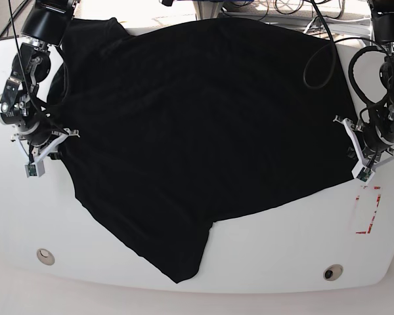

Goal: Layout the t-shirt on the table in an organized manner, then fold the t-shirt properly
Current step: 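Stretch the shirt between both grippers and lay it flat, then drag the held shirt edges with both grippers toward the collar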

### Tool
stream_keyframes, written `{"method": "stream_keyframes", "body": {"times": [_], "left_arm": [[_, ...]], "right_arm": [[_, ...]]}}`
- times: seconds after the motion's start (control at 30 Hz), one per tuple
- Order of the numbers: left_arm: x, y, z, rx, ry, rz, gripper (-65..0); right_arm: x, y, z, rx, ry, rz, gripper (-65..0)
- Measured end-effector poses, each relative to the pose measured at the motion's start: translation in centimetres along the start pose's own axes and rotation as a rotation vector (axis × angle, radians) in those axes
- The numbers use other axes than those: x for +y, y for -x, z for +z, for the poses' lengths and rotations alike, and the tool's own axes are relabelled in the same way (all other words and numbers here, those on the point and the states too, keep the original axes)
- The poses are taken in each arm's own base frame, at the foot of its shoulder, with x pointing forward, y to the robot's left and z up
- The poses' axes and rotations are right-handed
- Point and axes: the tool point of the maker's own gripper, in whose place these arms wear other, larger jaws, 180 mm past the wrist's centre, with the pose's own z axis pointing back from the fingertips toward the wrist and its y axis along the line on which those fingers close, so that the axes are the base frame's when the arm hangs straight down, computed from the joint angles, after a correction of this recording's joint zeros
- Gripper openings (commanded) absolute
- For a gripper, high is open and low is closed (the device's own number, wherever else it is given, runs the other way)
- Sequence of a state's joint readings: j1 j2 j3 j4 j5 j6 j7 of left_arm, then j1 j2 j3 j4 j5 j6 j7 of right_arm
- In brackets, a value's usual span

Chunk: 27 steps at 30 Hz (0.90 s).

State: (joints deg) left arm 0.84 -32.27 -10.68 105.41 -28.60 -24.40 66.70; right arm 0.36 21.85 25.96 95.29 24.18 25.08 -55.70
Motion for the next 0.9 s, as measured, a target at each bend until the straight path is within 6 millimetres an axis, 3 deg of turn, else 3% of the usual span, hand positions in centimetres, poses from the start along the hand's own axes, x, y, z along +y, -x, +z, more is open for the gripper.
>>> {"method": "stream_keyframes", "body": {"times": [0.1, 0.2, 0.4, 0.53, 0.73, 0.9], "left_arm": [[-1.3, 1.2, 0.4, 0.02, 0.016, 0.016, -65.0], [-2.7, 3.6, -0.1, 0.076, 0.035, 0.049, -65.0], [-7.9, 8.7, -0.8, 0.185, 0.152, 0.114, -65.0], [-10.8, 10.5, -0.9, 0.21, 0.214, 0.158, -65.0], [-13.2, 12.5, -0.8, 0.258, 0.251, 0.201, -65.0], [-13.3, 12.3, -1.2, 0.25, 0.261, 0.216, -65.0]], "right_arm": [[1.2, -1.1, -0.9, 0.006, -0.014, 0.018, -58.7], [3.8, -2.1, -2.4, -0.003, -0.077, 0.036, -58.7], [8.2, -1.3, -5.3, 0.045, -0.183, 0.034, -58.7], [8.5, 0.2, -7.0, 0.088, -0.162, 0.023, -58.7], [9.6, 2.2, -9.2, 0.112, -0.193, -0.02, -58.7], [9.3, 3.0, -10.6, 0.071, -0.217, -0.095, -58.7]]}}
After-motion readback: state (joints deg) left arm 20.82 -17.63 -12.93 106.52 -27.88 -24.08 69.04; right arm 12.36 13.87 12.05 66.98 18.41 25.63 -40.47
